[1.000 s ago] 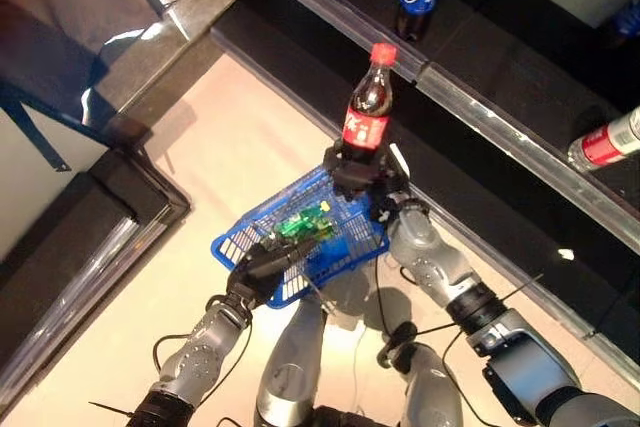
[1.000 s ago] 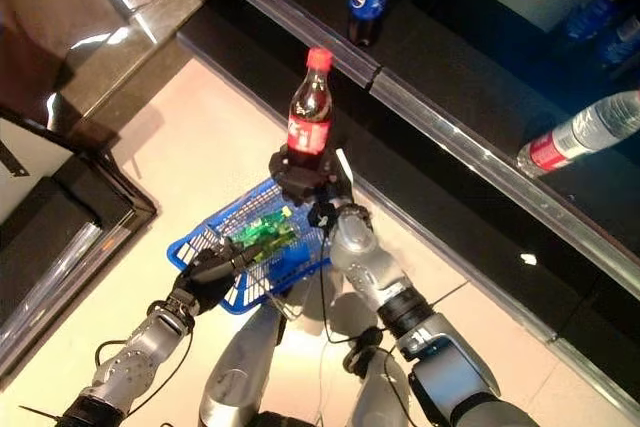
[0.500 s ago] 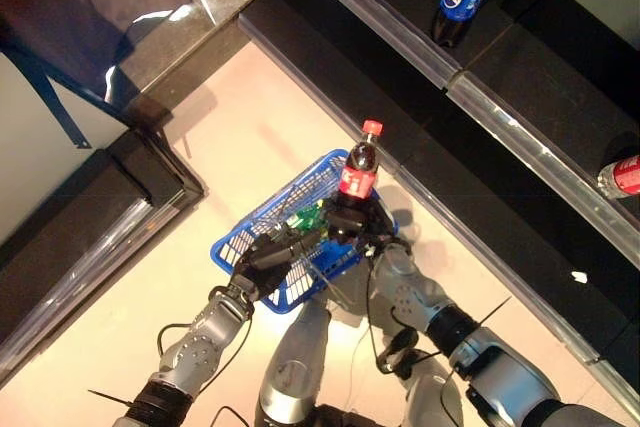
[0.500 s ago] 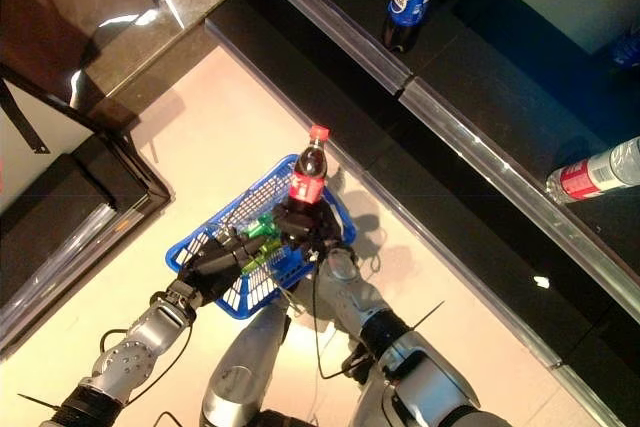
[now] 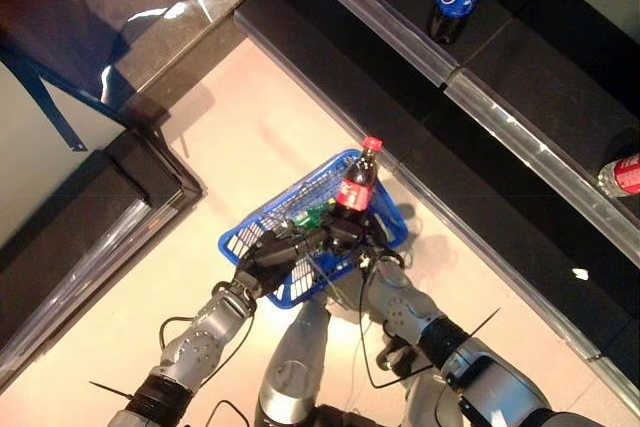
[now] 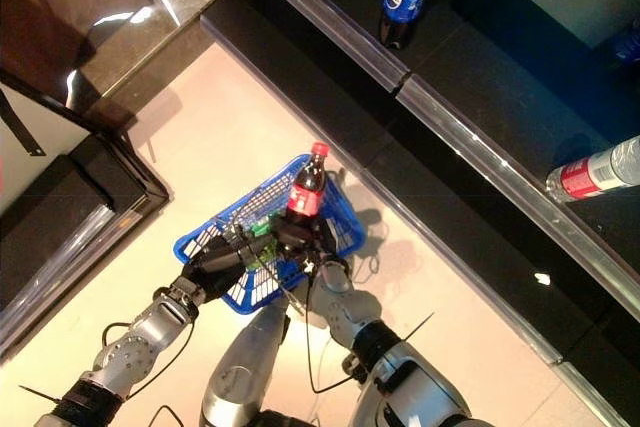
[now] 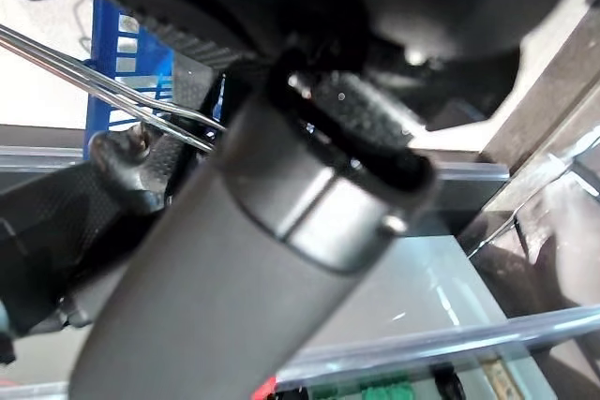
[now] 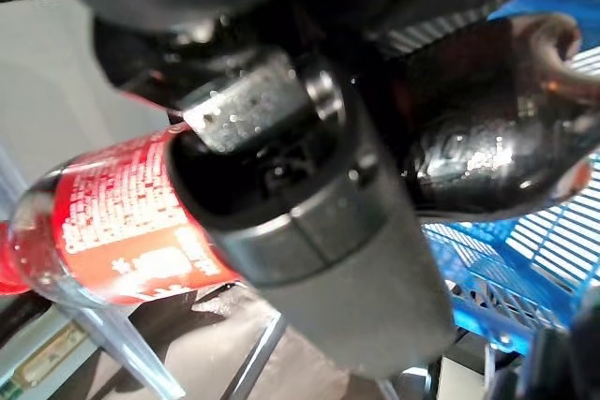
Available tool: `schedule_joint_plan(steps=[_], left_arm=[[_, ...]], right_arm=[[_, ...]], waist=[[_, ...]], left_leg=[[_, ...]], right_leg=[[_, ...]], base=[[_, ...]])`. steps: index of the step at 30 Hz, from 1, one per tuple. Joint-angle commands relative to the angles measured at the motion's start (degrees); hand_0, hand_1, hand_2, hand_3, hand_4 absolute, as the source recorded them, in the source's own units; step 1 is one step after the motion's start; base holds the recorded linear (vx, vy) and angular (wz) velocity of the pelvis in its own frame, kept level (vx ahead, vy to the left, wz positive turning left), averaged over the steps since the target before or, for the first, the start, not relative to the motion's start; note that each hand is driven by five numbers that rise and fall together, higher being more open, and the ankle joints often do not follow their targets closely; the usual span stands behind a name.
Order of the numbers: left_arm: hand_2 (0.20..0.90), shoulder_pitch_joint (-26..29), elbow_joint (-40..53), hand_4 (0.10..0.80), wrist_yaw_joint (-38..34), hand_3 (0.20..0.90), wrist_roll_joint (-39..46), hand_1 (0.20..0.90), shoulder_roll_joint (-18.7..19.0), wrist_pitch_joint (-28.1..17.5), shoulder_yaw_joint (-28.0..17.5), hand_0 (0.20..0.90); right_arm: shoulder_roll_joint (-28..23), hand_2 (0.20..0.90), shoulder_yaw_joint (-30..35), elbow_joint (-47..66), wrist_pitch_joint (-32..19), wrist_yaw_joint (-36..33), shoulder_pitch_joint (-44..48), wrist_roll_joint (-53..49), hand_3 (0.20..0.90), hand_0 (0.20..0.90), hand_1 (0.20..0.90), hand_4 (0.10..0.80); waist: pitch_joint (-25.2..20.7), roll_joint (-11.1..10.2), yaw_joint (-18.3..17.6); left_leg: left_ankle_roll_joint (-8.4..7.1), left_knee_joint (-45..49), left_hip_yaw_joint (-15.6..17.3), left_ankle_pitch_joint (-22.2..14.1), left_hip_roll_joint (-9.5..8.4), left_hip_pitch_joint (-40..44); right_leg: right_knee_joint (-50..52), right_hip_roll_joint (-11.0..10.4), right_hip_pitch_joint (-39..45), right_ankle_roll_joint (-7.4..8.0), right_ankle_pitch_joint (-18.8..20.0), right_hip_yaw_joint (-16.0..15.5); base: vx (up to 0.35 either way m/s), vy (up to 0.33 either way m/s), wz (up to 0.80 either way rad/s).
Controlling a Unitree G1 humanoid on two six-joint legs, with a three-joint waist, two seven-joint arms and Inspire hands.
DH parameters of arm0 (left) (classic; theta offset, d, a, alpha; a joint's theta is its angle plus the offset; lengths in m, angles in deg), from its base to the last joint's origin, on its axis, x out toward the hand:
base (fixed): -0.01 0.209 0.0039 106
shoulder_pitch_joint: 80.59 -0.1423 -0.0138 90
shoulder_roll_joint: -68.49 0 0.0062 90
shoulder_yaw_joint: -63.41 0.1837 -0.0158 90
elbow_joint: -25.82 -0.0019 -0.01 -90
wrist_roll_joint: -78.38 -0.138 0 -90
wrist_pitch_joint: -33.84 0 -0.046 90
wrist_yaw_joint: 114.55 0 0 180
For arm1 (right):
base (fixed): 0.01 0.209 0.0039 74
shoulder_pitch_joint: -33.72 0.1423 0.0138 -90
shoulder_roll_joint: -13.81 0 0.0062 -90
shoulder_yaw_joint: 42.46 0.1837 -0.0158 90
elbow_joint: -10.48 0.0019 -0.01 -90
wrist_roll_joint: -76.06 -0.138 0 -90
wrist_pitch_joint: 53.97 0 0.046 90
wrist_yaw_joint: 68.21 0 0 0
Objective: Pick up the drink and place into the basket.
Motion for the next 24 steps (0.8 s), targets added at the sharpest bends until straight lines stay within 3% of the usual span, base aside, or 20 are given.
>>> schedule_joint_plan(steps=[1, 12, 24], left_arm=[[0.3, 7.28, 26.69, 0.1, 15.96, 0.2, 7.46, 0.3, -4.92, -3.28, 0.53, 0.3], [0.3, 9.05, 29.19, 0.1, 21.84, 0.2, 6.11, 0.3, -2.83, -4.84, 3.23, 0.3], [0.3, 9.3, 29.47, 0.1, 24.84, 0.2, 6.8, 0.3, -1.05, -4.46, 5.3, 0.3]], right_arm=[[6.09, 0.3, -2.58, 3.15, -2.78, 6.34, 8.9, -1.36, 0.2, 0.3, 0.3, 0.1], [9.79, 0.3, -5.39, -2.65, 1.24, 14.87, 7.31, -9.07, 0.2, 0.3, 0.3, 0.1], [9.5, 0.3, -4.29, -8.86, 5.09, 21.38, 8.8, -14.94, 0.2, 0.3, 0.3, 0.1]], waist=[[-1.56, 4.96, -0.88], [-1.56, 5.64, -0.05], [-1.56, 6.36, 0.5]], left_leg=[[2.01, 3.23, -1.39, -2.03, -2.78, -0.82], [2.61, 3.7, -1.31, -1.77, -3.18, -3.24], [3.05, 3.95, -1.23, -1.32, -3.45, -4.88]], right_leg=[[-3.11, 0.03, 0.48, -1.77, 8.27, 0.83], [-2.08, -0.73, -2.27, -1.48, 9.09, 0.93], [-1.87, -1.24, -3.68, -1.18, 9.69, 1.07]], base=[[0.0, 0.0, 0.0], [0.0, 0.014, 0.01], [0.001, 0.017, 0.0]])
